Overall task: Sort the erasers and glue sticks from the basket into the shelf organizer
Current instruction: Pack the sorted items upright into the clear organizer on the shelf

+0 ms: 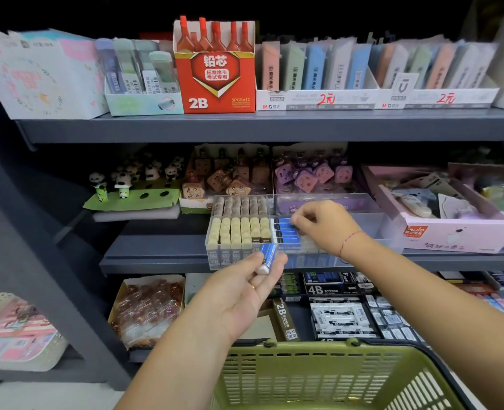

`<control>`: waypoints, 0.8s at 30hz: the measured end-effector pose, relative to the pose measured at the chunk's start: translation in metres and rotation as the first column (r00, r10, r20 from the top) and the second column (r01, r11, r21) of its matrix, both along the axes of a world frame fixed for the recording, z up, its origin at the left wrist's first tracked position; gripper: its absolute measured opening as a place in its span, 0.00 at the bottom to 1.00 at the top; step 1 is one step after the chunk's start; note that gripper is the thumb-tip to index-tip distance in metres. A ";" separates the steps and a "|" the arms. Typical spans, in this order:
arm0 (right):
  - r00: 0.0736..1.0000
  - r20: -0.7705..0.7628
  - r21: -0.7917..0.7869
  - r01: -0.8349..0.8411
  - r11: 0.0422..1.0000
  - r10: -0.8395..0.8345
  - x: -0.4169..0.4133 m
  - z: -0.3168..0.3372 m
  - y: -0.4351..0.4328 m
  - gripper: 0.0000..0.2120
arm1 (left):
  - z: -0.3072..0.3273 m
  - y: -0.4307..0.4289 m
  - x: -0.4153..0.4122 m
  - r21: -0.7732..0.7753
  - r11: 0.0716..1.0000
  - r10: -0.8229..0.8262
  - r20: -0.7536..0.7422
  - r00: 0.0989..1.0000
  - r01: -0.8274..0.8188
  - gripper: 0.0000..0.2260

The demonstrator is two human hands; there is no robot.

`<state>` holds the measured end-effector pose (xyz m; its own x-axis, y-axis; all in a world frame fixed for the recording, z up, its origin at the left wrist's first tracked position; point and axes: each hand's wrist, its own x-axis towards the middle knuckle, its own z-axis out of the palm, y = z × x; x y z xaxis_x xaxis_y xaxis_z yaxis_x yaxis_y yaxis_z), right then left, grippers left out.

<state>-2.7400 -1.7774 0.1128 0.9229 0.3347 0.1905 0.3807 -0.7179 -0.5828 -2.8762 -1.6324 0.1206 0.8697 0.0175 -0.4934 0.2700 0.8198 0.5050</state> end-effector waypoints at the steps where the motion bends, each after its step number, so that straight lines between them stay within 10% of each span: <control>1: 1.000 -0.017 0.006 -0.014 1.000 0.015 -0.001 0.001 -0.001 0.08 | -0.002 0.000 0.000 0.016 1.000 -0.003 -0.004 1.000 0.003 0.11; 5: 0.999 0.048 0.102 -0.020 0.995 0.016 -0.017 0.015 -0.007 0.06 | -0.009 0.000 0.001 0.165 0.985 -0.050 -0.021 0.999 0.053 0.13; 9: 0.940 -0.232 0.428 -0.132 0.894 0.250 -0.056 0.016 -0.003 0.06 | -0.009 -0.002 0.003 0.168 0.986 -0.009 0.015 1.000 0.007 0.12; 18: 0.721 -0.406 0.615 -0.240 0.751 0.562 -0.067 0.012 -0.025 0.13 | -0.004 -0.014 -0.005 0.537 0.836 -0.189 0.090 0.978 0.112 0.10; 20: 0.777 -0.381 0.593 -0.212 0.777 0.502 -0.064 0.015 -0.029 0.12 | -0.004 -0.015 -0.005 0.782 0.622 -0.188 0.102 0.977 0.038 0.05; 24: 0.966 -0.228 0.542 0.023 0.840 0.121 -0.031 0.015 -0.043 0.07 | -0.016 -0.002 0.000 0.900 -0.381 -0.239 0.124 0.963 -0.211 0.16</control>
<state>-2.7715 -1.8206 0.1274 0.9482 0.2917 0.1255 0.2019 -0.2490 -0.9472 -2.8758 -1.6341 0.1047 0.9166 0.2258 0.3299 0.0023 -0.8282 0.5605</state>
